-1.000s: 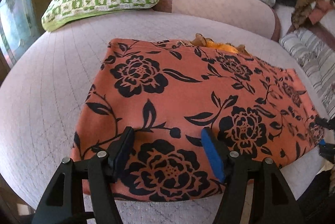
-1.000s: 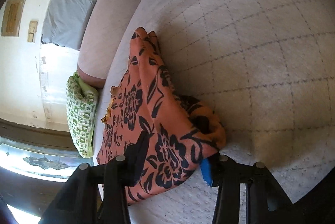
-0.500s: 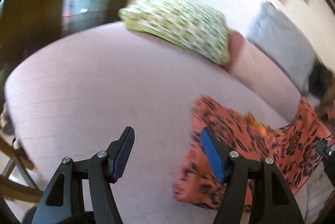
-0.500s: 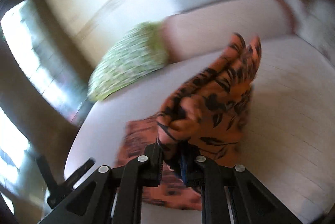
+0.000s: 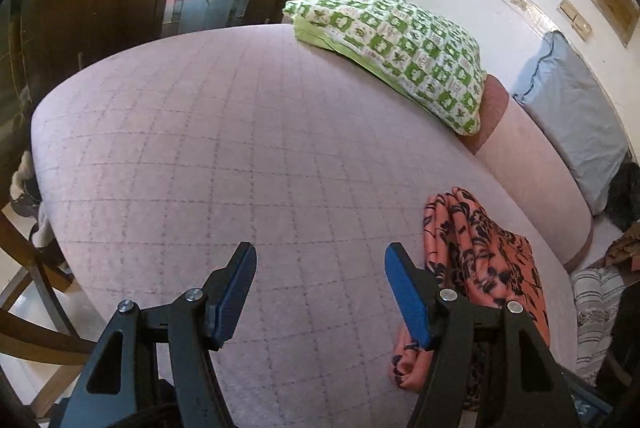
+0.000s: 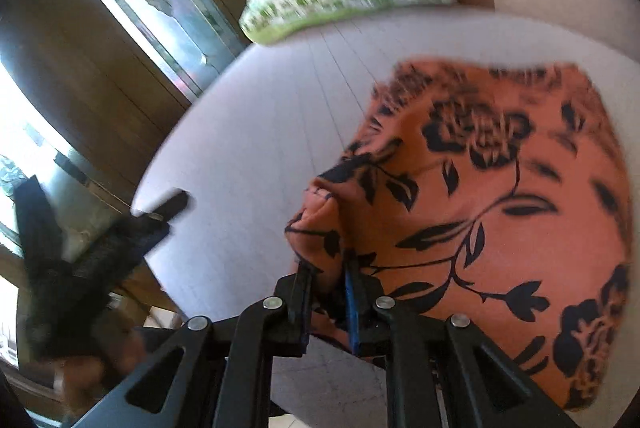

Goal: Fold small clothes

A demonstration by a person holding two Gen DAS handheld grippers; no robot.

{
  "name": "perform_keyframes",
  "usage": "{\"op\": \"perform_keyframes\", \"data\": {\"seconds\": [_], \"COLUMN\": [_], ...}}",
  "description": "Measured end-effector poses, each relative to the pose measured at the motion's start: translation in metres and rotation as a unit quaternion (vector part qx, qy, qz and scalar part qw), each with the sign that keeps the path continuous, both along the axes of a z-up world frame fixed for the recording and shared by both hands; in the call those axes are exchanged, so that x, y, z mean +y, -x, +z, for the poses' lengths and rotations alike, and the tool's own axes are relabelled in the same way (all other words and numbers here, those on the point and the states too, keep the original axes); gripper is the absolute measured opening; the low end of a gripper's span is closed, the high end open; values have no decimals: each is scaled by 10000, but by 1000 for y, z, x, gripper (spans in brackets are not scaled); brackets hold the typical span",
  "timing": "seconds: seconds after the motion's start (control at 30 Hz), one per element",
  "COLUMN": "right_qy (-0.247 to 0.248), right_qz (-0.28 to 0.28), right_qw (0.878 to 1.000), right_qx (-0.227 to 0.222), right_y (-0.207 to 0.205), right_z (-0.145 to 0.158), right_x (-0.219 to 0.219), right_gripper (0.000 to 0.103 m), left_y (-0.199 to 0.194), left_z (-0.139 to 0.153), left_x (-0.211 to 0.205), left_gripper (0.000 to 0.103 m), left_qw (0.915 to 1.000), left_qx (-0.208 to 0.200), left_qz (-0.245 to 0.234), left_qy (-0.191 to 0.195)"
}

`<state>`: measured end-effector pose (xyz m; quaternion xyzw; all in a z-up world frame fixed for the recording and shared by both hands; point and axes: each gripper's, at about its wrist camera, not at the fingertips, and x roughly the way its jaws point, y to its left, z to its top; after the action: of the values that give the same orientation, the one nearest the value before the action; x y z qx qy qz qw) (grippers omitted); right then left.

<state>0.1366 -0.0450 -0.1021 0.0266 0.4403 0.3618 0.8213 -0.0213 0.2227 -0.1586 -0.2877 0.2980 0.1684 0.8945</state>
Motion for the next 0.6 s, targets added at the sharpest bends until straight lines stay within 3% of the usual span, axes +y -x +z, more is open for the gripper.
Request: {"op": "perform_keyframes", "data": {"seconds": [0.07, 0.2, 0.27, 0.37, 0.5, 0.6], "right_qy": [-5, 254, -14, -208, -989, -1483], "right_qz": [126, 389, 406, 486, -85, -523], "right_qw": [9999, 9979, 9983, 9979, 9935, 9850], "right_qx": [-40, 448, 411, 367, 562, 708], "right_y": [5, -3, -3, 4, 10, 8], "right_z": [2, -50, -50, -42, -36, -38], "right_x": [5, 13, 5, -12, -75, -114], "right_gripper": [15, 17, 16, 17, 26, 30], "left_y": [-2, 1, -1, -9, -19, -22], "left_z": [2, 1, -1, -5, -5, -9], "left_x": [-2, -5, -8, -23, -59, -80], "left_gripper": [67, 67, 68, 67, 68, 68], "left_qw": [10000, 9999, 9997, 9965, 9852, 9798], "left_qx": [5, 62, 123, 185, 213, 326], "left_qz": [-55, -128, -226, -784, -1671, -1957], "left_qy": [-17, -50, -35, 209, 328, 251]}}
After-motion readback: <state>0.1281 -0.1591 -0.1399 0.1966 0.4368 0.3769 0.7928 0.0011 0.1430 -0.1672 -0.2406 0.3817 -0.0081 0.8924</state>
